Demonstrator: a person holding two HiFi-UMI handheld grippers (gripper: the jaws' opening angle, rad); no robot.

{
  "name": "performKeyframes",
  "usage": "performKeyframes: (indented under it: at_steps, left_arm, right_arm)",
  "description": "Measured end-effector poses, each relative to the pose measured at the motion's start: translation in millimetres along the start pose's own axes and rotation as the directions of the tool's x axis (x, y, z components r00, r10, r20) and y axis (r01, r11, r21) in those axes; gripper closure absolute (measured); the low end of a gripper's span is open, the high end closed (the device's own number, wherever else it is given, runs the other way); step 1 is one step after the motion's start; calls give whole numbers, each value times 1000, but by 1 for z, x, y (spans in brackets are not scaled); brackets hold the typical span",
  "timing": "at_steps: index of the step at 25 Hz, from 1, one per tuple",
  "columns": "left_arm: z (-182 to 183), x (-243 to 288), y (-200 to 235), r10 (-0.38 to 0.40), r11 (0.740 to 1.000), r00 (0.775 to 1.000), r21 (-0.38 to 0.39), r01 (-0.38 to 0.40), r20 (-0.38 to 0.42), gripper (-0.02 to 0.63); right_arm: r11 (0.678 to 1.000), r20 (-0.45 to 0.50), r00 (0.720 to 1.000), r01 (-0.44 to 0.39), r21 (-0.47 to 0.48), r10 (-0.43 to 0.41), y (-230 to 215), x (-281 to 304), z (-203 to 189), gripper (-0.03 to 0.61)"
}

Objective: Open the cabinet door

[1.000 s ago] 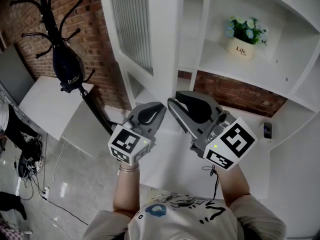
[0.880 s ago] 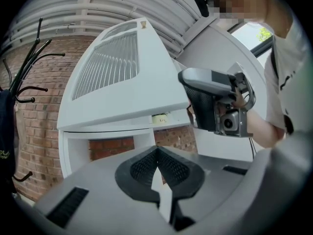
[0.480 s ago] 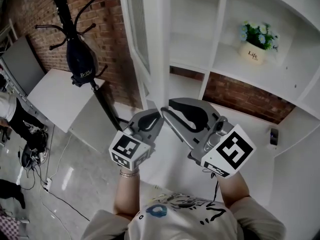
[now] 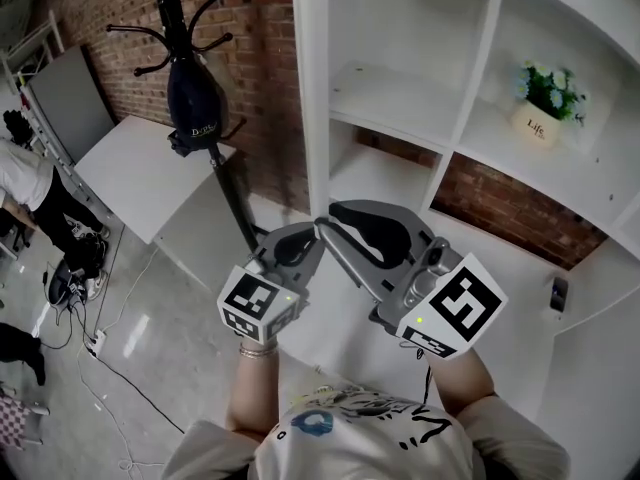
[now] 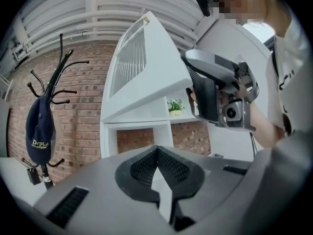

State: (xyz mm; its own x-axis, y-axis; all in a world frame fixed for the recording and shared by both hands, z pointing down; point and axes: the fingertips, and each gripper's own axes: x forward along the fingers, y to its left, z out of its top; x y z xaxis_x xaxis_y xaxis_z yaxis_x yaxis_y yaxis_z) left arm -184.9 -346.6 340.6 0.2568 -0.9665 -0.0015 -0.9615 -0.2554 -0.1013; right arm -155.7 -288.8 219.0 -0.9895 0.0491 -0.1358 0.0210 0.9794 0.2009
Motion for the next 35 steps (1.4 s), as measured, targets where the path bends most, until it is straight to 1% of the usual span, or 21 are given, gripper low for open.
performKeyframes:
  at_steps: [7, 13, 19, 26, 32, 35]
  left_arm:
    - [1, -21, 16, 58, 998, 998, 2, -58, -1, 600]
    - [-1, -33, 27, 105, 994, 994, 3, -105, -17, 600]
    - [-3, -40, 38, 147, 989, 989, 9, -147, -27, 600]
    - [-5, -47, 47, 181, 983, 983, 7, -181, -36, 600]
    - [-9, -50, 56, 202, 979, 979, 0, -202, -40, 600]
    - [-9, -49, 59, 203, 979, 978, 0, -203, -39, 600]
  right_arm:
    - [999, 15, 999, -30, -14, 30, 14, 19, 0, 506]
    - [997, 37, 996, -77, 19, 77, 21, 30, 0, 511]
    - [996, 41, 995, -92, 15, 91, 26, 38, 0, 511]
    - [993, 51, 992, -115, 29, 114, 30, 46, 1, 512]
    - [991, 41, 991, -127, -30, 128, 38, 60, 0, 514]
    - [988, 45, 987, -153, -20, 154, 41, 70, -1, 515]
